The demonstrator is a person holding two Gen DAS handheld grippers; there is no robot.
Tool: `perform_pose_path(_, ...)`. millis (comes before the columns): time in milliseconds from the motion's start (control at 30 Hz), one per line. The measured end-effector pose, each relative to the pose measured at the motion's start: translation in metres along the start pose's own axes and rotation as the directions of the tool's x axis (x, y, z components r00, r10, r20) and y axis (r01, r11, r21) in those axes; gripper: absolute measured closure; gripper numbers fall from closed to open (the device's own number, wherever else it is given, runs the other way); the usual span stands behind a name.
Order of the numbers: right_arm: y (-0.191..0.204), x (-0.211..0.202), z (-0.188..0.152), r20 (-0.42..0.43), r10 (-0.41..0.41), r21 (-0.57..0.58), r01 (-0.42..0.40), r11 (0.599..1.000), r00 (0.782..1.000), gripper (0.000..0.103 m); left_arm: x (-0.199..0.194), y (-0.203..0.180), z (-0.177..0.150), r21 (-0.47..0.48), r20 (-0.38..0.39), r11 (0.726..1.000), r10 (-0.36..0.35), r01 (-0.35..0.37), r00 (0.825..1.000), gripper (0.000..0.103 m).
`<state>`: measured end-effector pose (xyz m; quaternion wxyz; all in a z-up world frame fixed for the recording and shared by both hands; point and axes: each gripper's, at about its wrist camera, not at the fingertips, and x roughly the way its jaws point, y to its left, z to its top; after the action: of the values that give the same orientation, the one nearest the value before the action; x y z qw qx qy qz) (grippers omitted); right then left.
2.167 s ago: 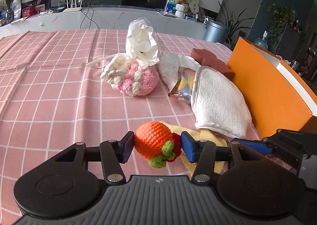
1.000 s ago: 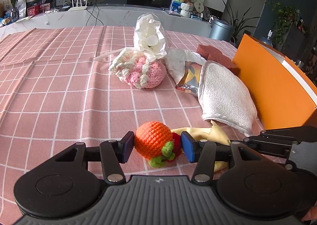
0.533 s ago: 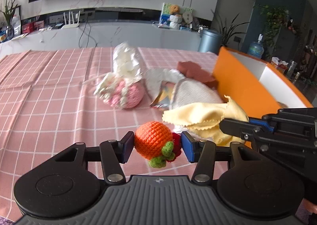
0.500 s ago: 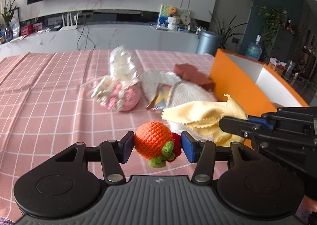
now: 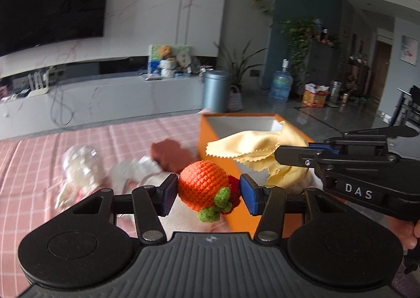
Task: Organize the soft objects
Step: 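Carry the orange fruit and yellow cloth into the box with both grippers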
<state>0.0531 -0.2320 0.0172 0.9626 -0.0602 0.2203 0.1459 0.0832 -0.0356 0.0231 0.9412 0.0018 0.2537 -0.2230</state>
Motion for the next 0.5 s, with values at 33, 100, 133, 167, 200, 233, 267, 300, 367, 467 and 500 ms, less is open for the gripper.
perform_pose_path(33,-0.007,-0.002,0.001,-0.005,-0.009,0.002,0.009,1.0,1.0,0.1,0.003,-0.005,0.004,0.012,0.006,1.0,-0.017,0.017,1.0,0.044)
perform_pose_path(100,-0.021,-0.005,0.004,-0.019,-0.024,0.009,0.025,1.0,1.0,0.1,0.009,-0.015,0.013,0.038,0.016,0.998,-0.049,0.048,0.999,0.044)
perform_pose_path(133,-0.028,-0.005,0.005,-0.028,-0.03,0.013,0.03,0.999,0.999,0.1,0.012,-0.02,0.016,0.056,0.02,0.996,-0.064,0.063,0.998,0.044)
perform_pose_path(167,-0.036,-0.006,0.006,-0.04,-0.035,0.019,0.036,0.999,0.999,0.1,0.017,-0.024,0.02,0.072,0.021,0.995,-0.075,0.073,0.997,0.044)
perform_pose_path(200,-0.043,-0.005,0.007,-0.052,-0.041,0.023,0.042,0.999,0.998,0.1,0.021,-0.027,0.024,0.089,0.019,0.993,-0.086,0.084,0.996,0.044)
perform_pose_path(233,-0.05,-0.004,0.008,-0.068,-0.048,0.026,0.05,0.998,0.997,0.1,0.027,-0.03,0.027,0.106,0.014,0.99,-0.098,0.096,0.995,0.044)
perform_pose_path(267,-0.056,-0.002,0.008,-0.082,-0.058,0.027,0.06,0.998,0.995,0.1,0.033,-0.033,0.031,0.126,0.004,0.986,-0.113,0.112,0.994,0.044)
perform_pose_path(300,-0.063,0.001,0.008,-0.098,-0.069,0.027,0.072,0.997,0.993,0.1,0.041,-0.036,0.035,0.148,-0.01,0.98,-0.131,0.131,0.991,0.044)
perform_pose_path(367,-0.077,0.007,0.009,-0.132,-0.081,0.039,0.087,0.995,0.988,0.1,0.054,-0.043,0.042,0.194,-0.036,0.967,-0.159,0.163,0.987,0.044)
perform_pose_path(467,-0.097,0.02,0.007,-0.194,-0.07,0.079,0.086,0.993,0.979,0.1,0.074,-0.053,0.048,0.276,-0.072,0.94,-0.188,0.2,0.98,0.044)
perform_pose_path(500,-0.103,0.026,0.006,-0.214,-0.066,0.092,0.087,0.992,0.975,0.1,0.08,-0.056,0.047,0.301,-0.086,0.929,-0.197,0.214,0.977,0.044)
